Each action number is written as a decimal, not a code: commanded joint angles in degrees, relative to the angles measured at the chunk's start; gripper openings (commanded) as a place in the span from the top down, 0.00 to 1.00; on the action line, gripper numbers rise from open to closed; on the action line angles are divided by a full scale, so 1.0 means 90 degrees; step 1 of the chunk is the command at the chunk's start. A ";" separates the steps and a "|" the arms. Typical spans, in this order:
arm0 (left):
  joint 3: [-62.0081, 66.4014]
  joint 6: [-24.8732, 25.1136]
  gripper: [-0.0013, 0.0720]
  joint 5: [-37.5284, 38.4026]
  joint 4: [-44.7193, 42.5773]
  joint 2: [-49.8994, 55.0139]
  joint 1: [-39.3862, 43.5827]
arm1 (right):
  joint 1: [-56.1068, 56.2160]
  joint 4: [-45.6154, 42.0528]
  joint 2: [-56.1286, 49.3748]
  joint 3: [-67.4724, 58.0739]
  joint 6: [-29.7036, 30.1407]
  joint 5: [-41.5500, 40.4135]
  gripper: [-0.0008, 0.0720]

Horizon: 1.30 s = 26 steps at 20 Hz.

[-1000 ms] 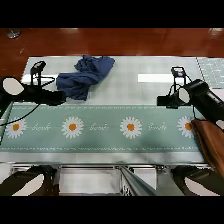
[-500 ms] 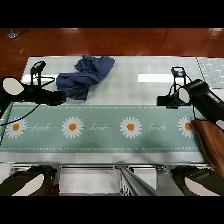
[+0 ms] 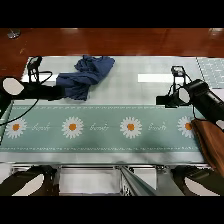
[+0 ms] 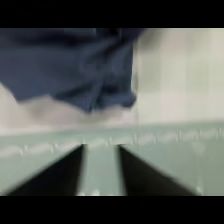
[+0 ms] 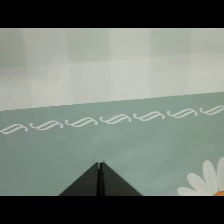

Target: Fold the shirts.

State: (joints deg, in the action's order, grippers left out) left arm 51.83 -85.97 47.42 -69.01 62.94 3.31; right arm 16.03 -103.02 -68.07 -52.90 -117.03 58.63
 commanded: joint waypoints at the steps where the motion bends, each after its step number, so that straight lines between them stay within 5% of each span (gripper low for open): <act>1: 0.0007 -0.0078 0.02 -0.2125 0.0000 0.0107 -0.0007 | 0.0002 0.0061 -0.0005 0.0000 0.0002 0.0005 0.44; 2: 0.0056 0.0007 0.02 -0.2506 -0.0012 0.0209 -0.0012 | 0.0002 0.0058 -0.0005 0.0000 0.0002 0.0019 0.11; 7: 0.1452 0.0872 0.02 -0.2854 -0.0029 0.1821 -0.0012 | 0.0005 0.0325 -0.0005 0.0000 0.0002 0.0204 0.12; 16: 0.5168 0.1052 0.02 0.1258 -0.0058 0.5406 0.0158 | 0.0005 0.0797 -0.0005 0.0000 0.0010 0.0168 0.12; 21: 0.5340 0.0697 0.03 0.1824 -0.0653 0.5649 0.0435 | 0.0005 0.0799 -0.0005 0.0000 0.0010 0.0138 0.13; 22: 0.5343 0.0512 0.13 0.1950 -0.0971 0.5644 0.0471 | 0.0005 0.0799 -0.0005 0.0000 0.0010 0.0138 0.13; 24: 0.5345 0.0539 0.94 0.2276 -0.1192 0.5603 0.0471 | 0.0005 0.0799 -0.0005 0.0000 0.0012 0.0138 0.13; 26: 0.5345 0.0544 0.95 0.2380 -0.1197 0.5416 0.0466 | 0.0005 0.0801 -0.0005 0.0000 0.0010 0.0143 0.13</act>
State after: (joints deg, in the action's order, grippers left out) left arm 99.53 -80.31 64.71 -76.82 112.55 7.25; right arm 16.03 -95.94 -68.07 -52.90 -116.92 59.90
